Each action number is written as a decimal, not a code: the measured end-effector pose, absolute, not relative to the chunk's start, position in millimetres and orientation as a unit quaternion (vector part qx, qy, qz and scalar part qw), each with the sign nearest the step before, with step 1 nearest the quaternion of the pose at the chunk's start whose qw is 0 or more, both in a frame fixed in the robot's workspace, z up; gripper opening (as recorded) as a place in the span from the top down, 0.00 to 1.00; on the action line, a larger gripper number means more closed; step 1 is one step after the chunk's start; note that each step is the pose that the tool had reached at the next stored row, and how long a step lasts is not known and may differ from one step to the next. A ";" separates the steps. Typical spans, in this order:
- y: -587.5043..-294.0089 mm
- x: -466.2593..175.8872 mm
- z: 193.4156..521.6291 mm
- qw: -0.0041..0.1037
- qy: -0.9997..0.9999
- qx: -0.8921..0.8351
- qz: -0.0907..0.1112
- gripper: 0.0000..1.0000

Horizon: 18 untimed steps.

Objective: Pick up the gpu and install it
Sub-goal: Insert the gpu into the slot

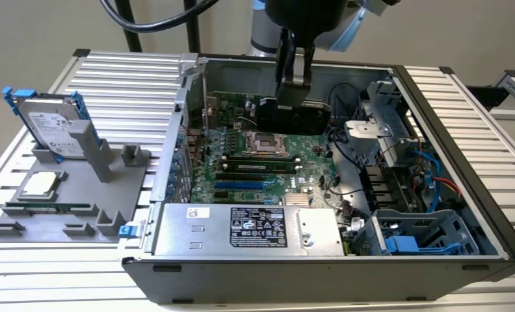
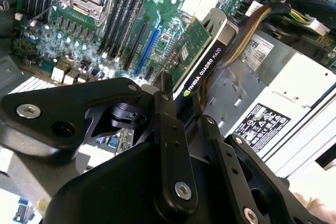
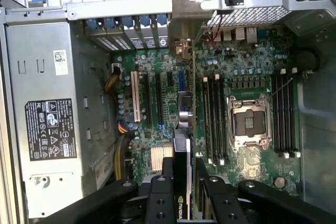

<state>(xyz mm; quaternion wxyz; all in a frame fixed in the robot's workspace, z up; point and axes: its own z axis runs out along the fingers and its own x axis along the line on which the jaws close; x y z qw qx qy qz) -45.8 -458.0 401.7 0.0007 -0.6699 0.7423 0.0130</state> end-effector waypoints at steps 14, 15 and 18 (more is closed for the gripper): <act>-457.9 -45.8 394.3 0.000 0.742 -0.670 0.011 1.00; -457.9 -45.8 393.9 0.000 0.742 -0.670 0.011 1.00; -457.9 -45.8 393.5 0.000 0.742 -0.670 0.011 1.00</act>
